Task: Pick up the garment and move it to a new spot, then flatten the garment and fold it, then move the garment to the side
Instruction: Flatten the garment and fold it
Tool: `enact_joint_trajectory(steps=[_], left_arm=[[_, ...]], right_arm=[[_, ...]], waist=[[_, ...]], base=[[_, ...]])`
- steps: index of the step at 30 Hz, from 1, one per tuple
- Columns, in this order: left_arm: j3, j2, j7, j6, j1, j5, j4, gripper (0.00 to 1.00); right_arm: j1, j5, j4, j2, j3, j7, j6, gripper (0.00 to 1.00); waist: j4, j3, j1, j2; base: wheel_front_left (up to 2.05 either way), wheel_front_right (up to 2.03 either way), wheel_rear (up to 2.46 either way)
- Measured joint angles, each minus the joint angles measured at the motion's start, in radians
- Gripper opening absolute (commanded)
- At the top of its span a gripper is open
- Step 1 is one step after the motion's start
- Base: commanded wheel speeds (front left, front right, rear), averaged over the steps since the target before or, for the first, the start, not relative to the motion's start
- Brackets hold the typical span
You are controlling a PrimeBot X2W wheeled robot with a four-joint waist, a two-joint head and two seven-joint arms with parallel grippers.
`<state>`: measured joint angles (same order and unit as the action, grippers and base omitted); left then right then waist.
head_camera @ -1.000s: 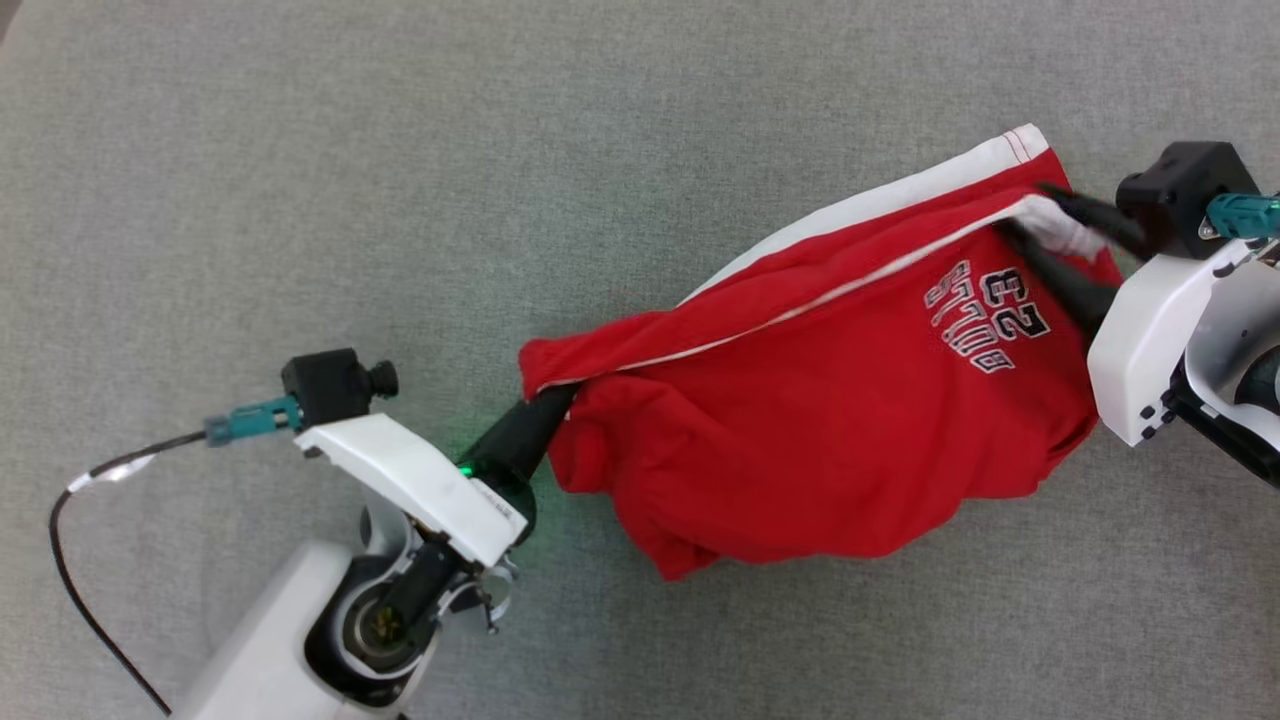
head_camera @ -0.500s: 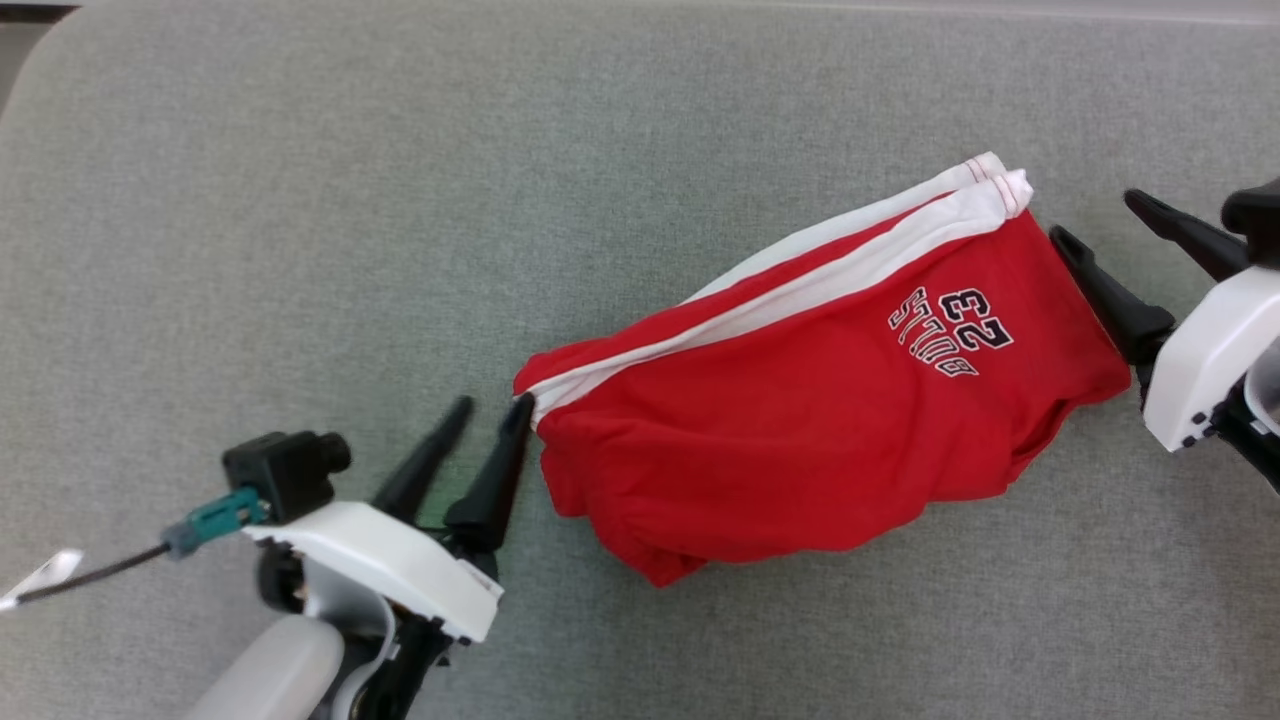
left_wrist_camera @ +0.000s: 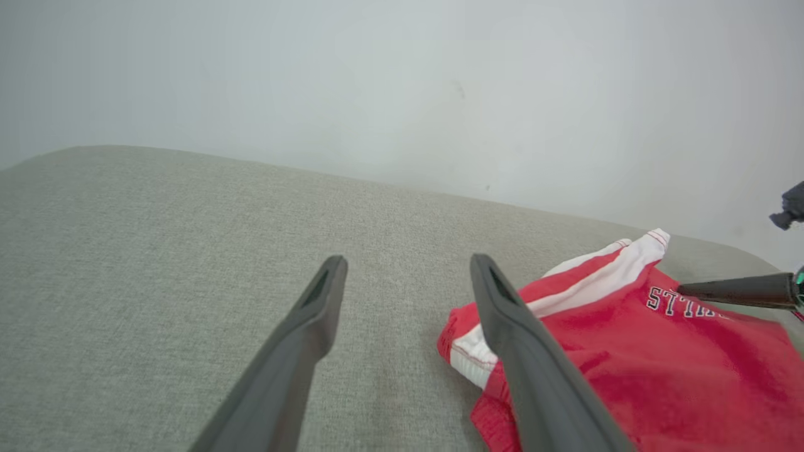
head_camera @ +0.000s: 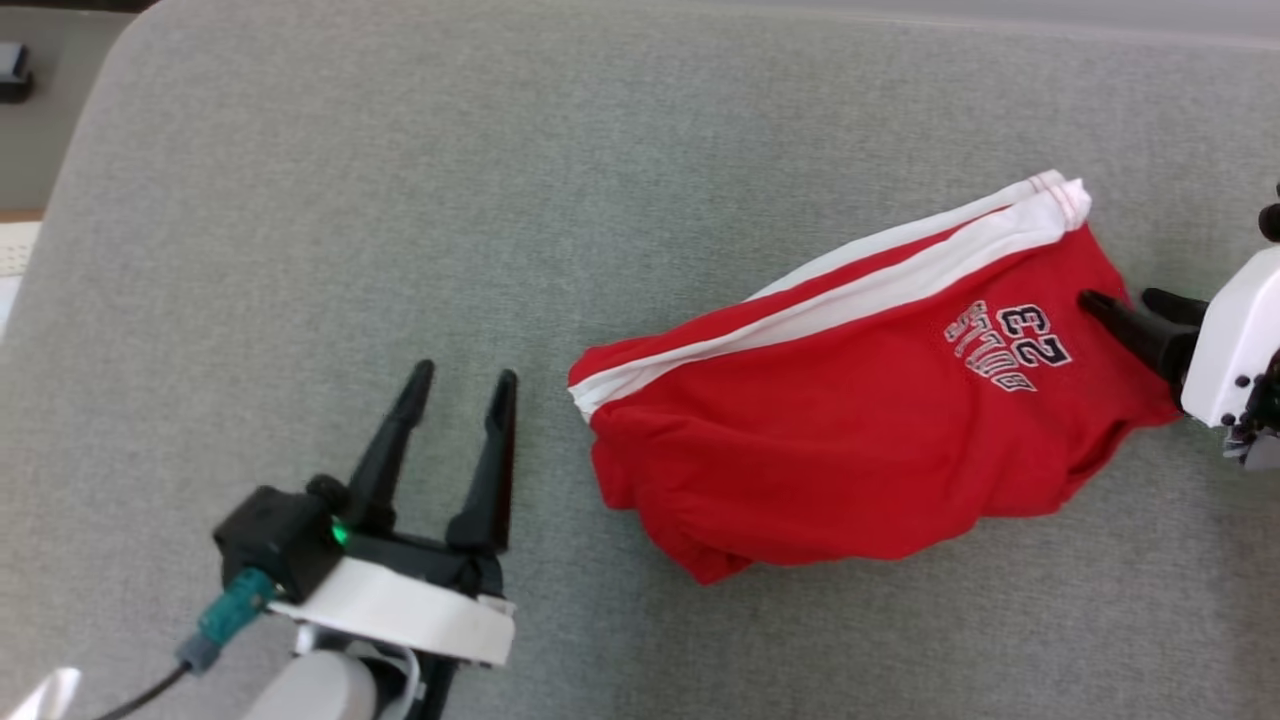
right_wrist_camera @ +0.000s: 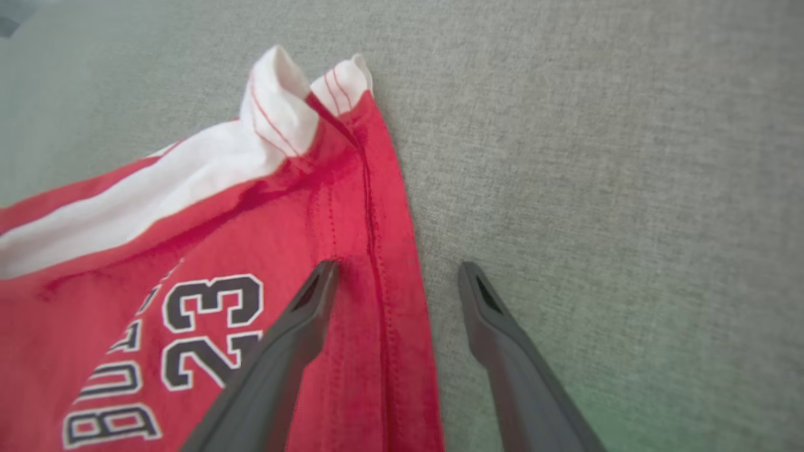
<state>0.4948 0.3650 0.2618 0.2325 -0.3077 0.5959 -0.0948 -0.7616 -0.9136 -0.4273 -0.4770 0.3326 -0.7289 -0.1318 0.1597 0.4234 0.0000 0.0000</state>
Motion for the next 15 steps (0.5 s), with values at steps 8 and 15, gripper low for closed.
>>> enact_joint_trajectory(steps=[8, 15], left_arm=[[-0.074, -0.117, 0.001, -0.099, 0.091, -0.106, 0.024, 1.00], [-0.148, -0.193, 0.001, -0.187, 0.142, -0.183, 0.067, 1.00]], right_arm=[[-0.006, 0.091, 0.020, 0.080, -0.059, -0.174, 0.002, 1.00], [0.050, 0.157, 0.076, 0.153, -0.113, -0.174, 0.003, 0.00]], waist=[[0.046, -0.002, 0.0000, 0.0000], [0.039, -0.019, 0.0000, 0.0000]], base=[[0.00, 0.00, 0.00], [0.00, 0.00, 0.00]])
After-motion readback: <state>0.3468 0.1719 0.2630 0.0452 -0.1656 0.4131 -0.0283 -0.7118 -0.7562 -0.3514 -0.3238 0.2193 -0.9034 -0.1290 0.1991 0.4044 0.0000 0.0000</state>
